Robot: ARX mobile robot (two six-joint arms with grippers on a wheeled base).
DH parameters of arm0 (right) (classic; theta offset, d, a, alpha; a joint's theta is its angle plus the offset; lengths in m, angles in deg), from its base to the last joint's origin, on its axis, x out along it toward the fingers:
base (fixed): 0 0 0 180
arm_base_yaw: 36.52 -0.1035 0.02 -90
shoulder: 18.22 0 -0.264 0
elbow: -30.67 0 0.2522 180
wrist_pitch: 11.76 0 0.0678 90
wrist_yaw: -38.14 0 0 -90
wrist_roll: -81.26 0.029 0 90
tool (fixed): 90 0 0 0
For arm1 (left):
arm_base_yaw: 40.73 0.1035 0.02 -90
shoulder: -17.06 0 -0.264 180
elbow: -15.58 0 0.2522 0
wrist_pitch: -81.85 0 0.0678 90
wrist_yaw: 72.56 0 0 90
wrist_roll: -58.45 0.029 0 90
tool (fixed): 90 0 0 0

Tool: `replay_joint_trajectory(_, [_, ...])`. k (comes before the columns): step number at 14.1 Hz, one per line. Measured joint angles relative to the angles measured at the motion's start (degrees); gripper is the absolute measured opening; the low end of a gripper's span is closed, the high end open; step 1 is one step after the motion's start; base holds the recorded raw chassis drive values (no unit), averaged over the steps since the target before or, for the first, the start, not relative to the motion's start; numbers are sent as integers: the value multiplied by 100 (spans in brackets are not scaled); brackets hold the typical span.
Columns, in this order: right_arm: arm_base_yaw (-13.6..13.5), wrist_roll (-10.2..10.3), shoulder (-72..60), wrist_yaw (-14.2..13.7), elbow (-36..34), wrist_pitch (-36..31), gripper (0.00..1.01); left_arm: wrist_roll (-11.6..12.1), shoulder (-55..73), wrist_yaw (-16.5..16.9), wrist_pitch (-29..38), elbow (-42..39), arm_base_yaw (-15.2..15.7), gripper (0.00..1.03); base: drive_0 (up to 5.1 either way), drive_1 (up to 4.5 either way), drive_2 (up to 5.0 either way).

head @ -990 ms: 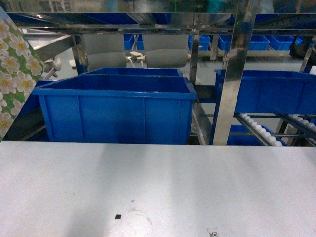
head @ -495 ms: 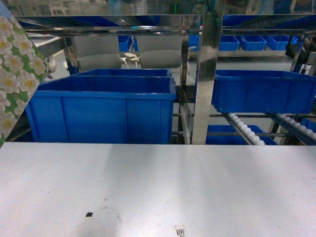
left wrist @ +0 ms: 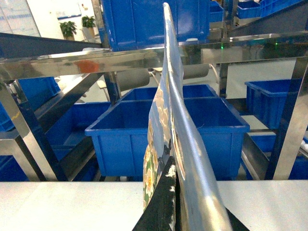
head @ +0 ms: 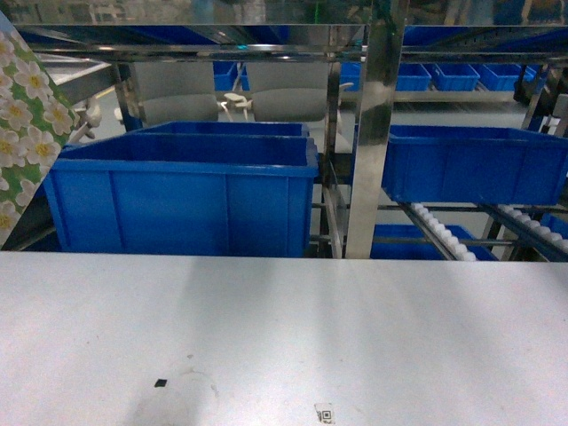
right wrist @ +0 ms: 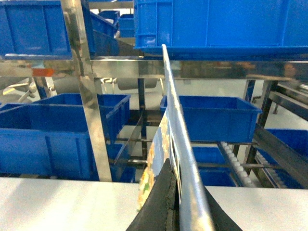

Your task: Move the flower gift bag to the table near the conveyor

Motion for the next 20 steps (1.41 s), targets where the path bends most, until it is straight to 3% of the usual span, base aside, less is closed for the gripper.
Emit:
replay_joint_trajectory(2, [-7, -63, -870, 20, 0, -599, 2, 0, 0, 0, 0, 0, 0, 2, 0, 0, 0])
replay_joint_trajectory(5, [-20, -321, -2658, -11, 127, -1762, 2, 0, 0, 0, 0, 0, 0, 2, 0, 0, 0])
replay_joint_trajectory(7, [184, -490, -4024, 168, 334, -2415, 2, 0, 0, 0, -2, 0, 0, 2, 0, 0, 0])
replay_joint_trajectory(11, [457, -813, -5604, 367, 682, -2568, 2, 0, 0, 0, 2, 0, 0, 2, 0, 0, 0])
replay_joint_trajectory(15, [487, -1141, -6588, 404, 769, -2573, 2, 0, 0, 0, 2, 0, 0, 2, 0, 0, 0])
replay_joint_trajectory(20, [-166, -1172, -6813, 162, 780, -2826, 2, 0, 0, 0, 2, 0, 0, 2, 0, 0, 0])
